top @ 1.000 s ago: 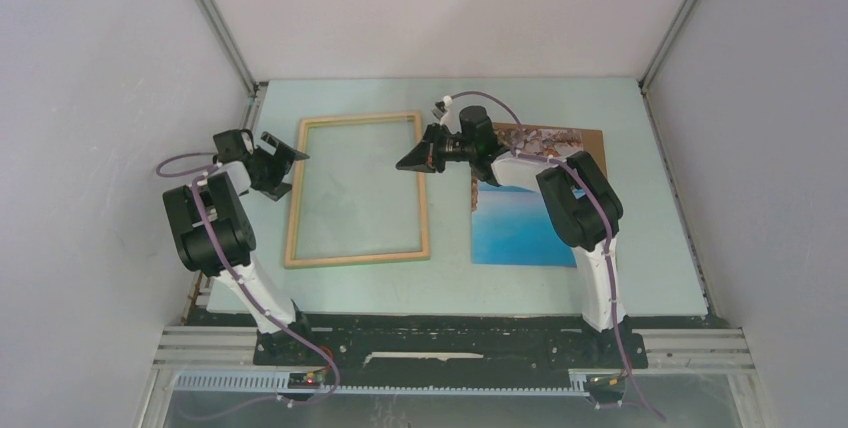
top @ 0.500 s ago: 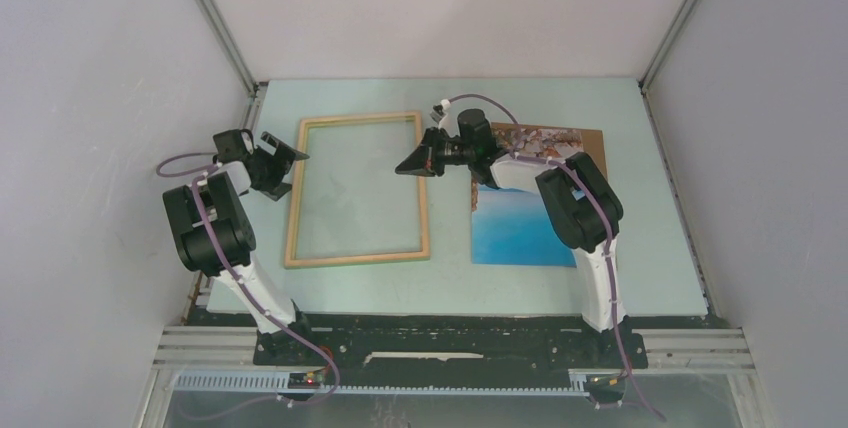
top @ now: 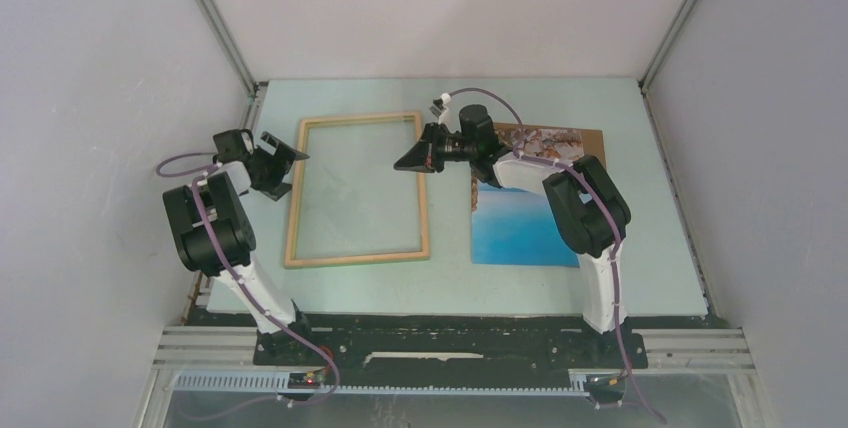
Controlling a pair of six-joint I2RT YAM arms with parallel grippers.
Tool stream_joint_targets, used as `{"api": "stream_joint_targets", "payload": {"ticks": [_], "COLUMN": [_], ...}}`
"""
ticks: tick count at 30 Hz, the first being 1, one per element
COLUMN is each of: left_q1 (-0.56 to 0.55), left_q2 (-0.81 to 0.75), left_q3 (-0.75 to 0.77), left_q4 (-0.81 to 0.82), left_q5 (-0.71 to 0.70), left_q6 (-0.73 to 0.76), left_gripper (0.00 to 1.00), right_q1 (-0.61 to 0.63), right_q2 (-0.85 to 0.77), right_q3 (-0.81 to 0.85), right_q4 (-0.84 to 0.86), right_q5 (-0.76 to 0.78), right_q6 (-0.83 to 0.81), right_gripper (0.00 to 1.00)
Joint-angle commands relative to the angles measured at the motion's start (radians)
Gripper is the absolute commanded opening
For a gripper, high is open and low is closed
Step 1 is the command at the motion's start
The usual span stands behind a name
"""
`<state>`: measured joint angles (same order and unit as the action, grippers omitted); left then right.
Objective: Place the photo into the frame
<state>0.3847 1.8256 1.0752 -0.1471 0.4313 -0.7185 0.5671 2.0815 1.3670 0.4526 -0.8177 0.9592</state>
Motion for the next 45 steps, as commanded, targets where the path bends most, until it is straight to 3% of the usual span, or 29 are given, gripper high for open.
{"api": "stream_joint_targets", "payload": {"ticks": [1, 45], "left_q1": [0.005, 0.005], "left_q2": [-0.012, -0.013], "left_q3": [-0.020, -0.018], "left_q4": [0.018, 0.018], "left_q5": [0.042, 0.045], "left_q6": [-0.012, -0.009], "left_gripper": [1.00, 1.00], "right_q1": [0.012, 0.019], "right_q2": [-0.035, 0.087], "right_q3": [0.018, 0.156], "right_q4": [0.060, -0.028], "right_q5": [-0.014, -0.015], "right_q6": [-0.013, -0.038], "right_gripper": [0.00, 0.00]}}
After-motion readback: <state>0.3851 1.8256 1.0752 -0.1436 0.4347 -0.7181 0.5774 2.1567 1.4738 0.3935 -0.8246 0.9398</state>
